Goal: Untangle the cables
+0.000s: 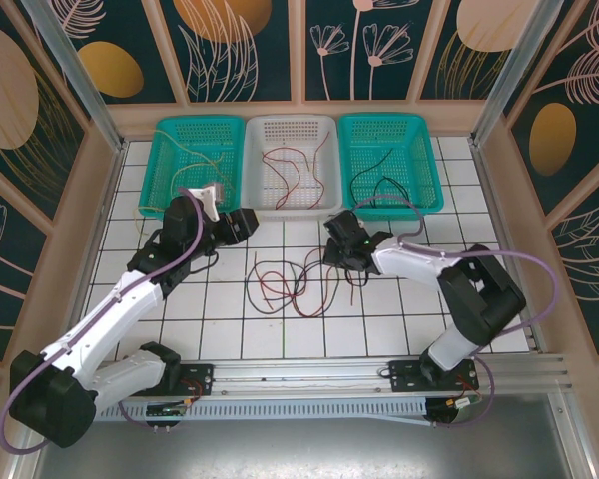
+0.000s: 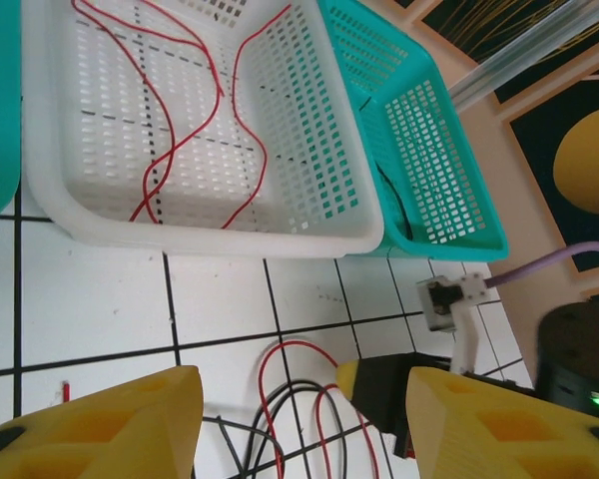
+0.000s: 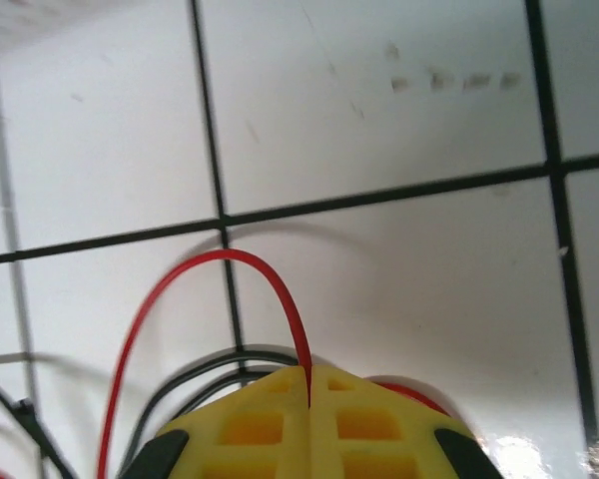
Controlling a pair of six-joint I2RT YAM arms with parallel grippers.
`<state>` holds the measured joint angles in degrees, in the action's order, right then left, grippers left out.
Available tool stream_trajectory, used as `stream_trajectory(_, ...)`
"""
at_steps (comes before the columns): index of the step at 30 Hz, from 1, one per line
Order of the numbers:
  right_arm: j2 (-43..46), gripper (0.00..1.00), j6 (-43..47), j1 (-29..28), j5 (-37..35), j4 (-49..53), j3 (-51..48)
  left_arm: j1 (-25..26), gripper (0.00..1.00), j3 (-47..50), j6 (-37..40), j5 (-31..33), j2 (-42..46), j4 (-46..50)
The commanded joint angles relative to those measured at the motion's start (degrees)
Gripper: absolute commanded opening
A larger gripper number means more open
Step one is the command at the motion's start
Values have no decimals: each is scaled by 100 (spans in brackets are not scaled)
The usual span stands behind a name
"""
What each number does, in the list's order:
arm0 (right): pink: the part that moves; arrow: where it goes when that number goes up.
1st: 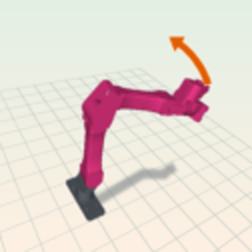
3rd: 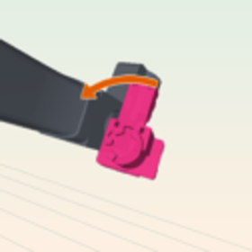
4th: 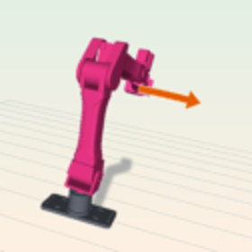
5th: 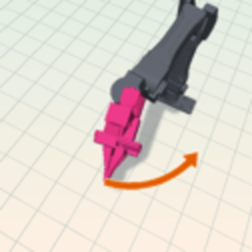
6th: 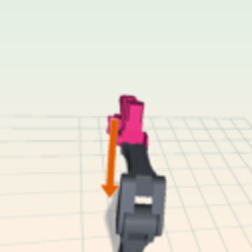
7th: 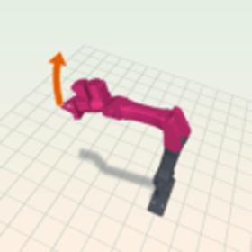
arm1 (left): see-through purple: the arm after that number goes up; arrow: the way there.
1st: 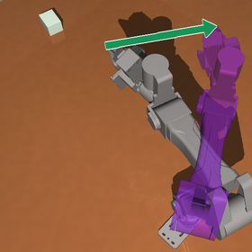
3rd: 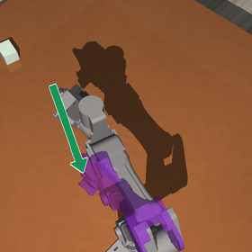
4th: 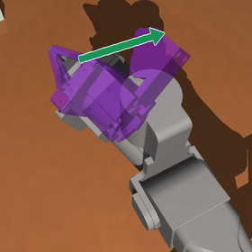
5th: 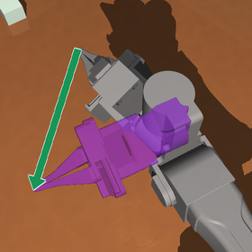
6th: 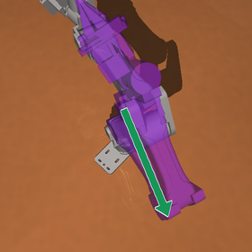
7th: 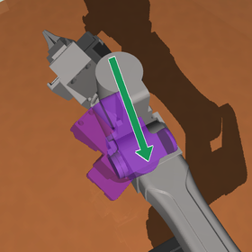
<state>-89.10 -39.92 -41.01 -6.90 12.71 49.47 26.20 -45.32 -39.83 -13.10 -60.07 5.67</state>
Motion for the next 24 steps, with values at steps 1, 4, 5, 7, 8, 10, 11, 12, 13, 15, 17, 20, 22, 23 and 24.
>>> stream_trajectory(1, 911, 0, 901, -375, -750, 162, 362, 7, 56, -297, 149, -155, -38, -366)
stream_trajectory(4, 1528, 0, 1642, -767, -1136, 326, 716, 8, 57, -369, 57, -428, -120, -711)
stream_trajectory(5, 1662, 0, 1812, -851, -1236, 404, 861, 8, 57, -393, 19, -542, -156, -835)
stream_trajectory(7, 1886, 0, 2126, -1034, -1504, 645, 1231, 7, 59, -425, -41, -832, -232, -1151)
stream_trajectory(8, 1964, 0, 2263, -1125, -1647, 722, 1398, 8, 60, -435, -57, -943, -254, -1294)
stream_trajectory(10, 2118, 0, 2557, -1300, -1843, 796, 1728, 20, 62, -443, -71, -1130, -276, -1568)
stream_trajectory(11, 2195, 0, 2691, -1375, -1937, 788, 1888, 37, 64, -445, -66, -1189, -283, -1689)
stream_trajectory(12, 2252, 0, 2808, -1415, -1991, 778, 2050, 60, 66, -447, -64, -1233, -283, -1808)
stream_trajectory(13, 2284, 0, 2902, -1432, -1994, 768, 2190, 81, 68, -451, -64, -1290, -299, -1918)
stream_trajectory(15, 2301, 0, 3071, -1463, -2030, 768, 2517, 183, 71, -504, -51, -1477, -353, -2189)
stream_trajectory(17, 2277, 0, 3210, -1462, -1982, 774, 2793, 348, 74, -617, 90, -1516, -429, -2290)
stream_trajectory(20, 2235, 0, 3374, -1479, -1916, 768, 3140, 588, 76, -847, 269, -1609, -611, -2427)
stream_trajectory(22, 2208, 0, 3444, -1487, -1817, 768, 3351, 661, 76, -955, 310, -1564, -713, -2541)
stream_trajectory(23, 2204, 0, 3471, -1489, -1762, 777, 3444, 668, 76, -1008, 334, -1521, -782, -2566)
stream_trajectory(24, 2200, 0, 3497, -1497, -1723, 777, 3510, 668, 76, -1006, 357, -1526, -845, -2593)
